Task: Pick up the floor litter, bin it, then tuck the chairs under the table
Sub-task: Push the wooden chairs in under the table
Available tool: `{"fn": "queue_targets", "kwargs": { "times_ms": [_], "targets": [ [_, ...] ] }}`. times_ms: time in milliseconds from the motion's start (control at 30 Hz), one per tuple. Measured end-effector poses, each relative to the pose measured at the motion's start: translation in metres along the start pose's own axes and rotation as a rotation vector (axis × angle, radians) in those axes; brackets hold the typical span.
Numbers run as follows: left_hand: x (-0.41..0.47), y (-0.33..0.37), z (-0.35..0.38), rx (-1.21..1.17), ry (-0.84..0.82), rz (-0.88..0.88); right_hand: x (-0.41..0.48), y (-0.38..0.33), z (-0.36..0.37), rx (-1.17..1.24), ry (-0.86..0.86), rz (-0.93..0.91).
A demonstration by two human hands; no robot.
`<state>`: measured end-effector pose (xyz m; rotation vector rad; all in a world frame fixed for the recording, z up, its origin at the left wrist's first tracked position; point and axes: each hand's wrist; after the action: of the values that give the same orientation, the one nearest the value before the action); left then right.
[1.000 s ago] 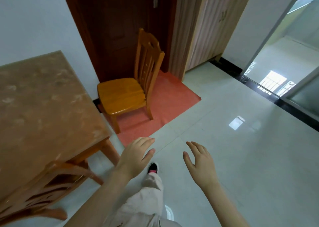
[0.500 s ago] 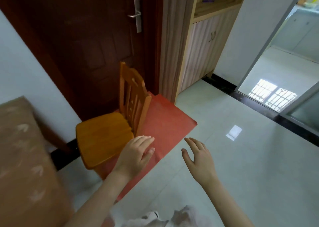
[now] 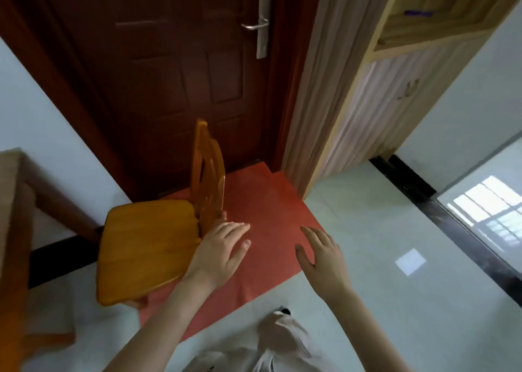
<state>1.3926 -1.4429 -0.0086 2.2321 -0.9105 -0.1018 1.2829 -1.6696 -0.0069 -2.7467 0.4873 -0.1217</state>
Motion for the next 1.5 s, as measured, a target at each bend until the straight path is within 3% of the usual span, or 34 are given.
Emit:
{"fn": "queue_targets", "kwargs": {
  "times_ms": [267,833,1000,1233,1500],
  "targets": [
    [0.092,0.006,0.000,0.062,0.180,-0.244,0.159,0.024,-0.021,-0.008,-0.086,-0.284],
    [0.208,-0.119,-0.049,0.150,0.467,-0.607,0.412,-0.096,0.034,-0.067,-0.238,-0.808],
    [0.224,-0.134,-0.073,0.264,0.481,-0.691,0.462,-0.143,0.047,-0.095,-0.294,-1.059],
    [0.223,-0.131,-0.050,0.357,0.555,-0.965,0.509,-0.185,0.081,-0.005,-0.432,-1.470],
    [0.248,-0.096,0.028,0.187,0.919,-1.398,0.540,-0.202,0.118,-0.070,-0.730,-1.983]
  ]
}}
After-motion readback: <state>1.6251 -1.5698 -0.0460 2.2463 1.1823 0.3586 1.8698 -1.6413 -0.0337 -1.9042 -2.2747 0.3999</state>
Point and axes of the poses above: each hand's wrist, its own x-axis towards the middle knuckle, its own z-axis out of the palm, y = z × x, and after that the axes turned 9 degrees about -x, right-handed
